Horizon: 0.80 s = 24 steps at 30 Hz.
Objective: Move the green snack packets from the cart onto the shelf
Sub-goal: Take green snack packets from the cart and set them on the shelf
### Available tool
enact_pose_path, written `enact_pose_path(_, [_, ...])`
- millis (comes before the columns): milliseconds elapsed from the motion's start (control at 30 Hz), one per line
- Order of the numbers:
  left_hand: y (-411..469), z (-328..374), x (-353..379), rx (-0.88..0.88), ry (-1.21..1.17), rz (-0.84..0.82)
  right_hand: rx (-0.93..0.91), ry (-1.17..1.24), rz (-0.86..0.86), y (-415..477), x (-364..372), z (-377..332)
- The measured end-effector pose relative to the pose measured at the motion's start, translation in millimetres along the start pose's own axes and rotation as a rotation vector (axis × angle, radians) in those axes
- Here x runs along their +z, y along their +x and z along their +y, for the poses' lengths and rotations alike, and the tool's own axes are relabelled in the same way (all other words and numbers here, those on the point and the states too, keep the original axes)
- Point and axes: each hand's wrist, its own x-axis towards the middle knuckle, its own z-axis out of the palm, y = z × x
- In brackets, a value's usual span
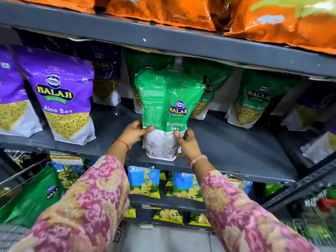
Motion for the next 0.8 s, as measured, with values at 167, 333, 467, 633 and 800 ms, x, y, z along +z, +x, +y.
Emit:
enact_pose_path(167, [-2.4, -2.6, 1.2, 0.03, 0.101, 0.076, -0.211, -0.231, 0.403, -27.3, 18.2, 33.8])
enact_pose_path(333, [-15.4, -14.0, 21.1, 0.091, 0.057, 0.331, -0.218, -0.267, 0.178, -39.5, 53.2, 52.7])
enact_pose_path(467, [-47.2, -30.3, 44.0, 0.174, 0.055, 0.489, -0.174, -0.296, 0.2, -28.7, 57.0, 52.2])
enact_pose_path(633, [-66.6, -44.5, 48.1, 0.265, -0.139, 0.46, -0.111, -0.22, 0.117, -15.0, 39.3, 51.3])
enact_pose_path(800, [-36.3, -37.2, 15.1, 0.036, -0.04, 0.48, -0.126, -0.336, -0.015, 6.2, 7.0, 48.8])
